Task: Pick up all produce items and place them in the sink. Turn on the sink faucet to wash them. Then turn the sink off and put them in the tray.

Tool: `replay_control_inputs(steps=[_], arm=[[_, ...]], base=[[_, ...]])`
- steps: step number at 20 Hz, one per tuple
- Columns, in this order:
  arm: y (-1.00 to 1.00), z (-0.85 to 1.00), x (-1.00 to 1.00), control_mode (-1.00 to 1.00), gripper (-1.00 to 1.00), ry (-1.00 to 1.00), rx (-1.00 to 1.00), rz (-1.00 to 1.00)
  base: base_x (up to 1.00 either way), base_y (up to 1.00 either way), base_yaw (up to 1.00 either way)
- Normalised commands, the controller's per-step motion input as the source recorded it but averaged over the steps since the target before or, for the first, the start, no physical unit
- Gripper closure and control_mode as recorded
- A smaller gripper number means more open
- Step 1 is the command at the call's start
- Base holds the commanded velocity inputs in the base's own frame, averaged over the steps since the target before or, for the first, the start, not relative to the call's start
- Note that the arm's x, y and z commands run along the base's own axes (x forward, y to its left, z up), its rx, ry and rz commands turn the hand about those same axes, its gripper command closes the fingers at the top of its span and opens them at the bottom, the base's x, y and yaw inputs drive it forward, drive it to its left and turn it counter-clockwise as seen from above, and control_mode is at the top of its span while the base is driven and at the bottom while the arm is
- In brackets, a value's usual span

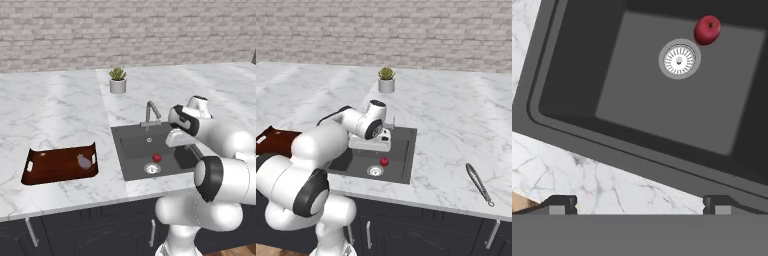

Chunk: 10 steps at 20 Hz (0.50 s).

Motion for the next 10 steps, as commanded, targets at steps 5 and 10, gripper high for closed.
replay_control_inputs(steps=[5, 10], arm=[[-0.09, -0.27, 0.26, -1.00, -1.00, 0.05, 0.01, 0.00], [-0.06, -0.31, 0.21, -1.00, -1.00, 0.02, 0.01, 0.00]], base=[[0.00, 0.00, 0.00], [0.00, 0.00, 0.00]])
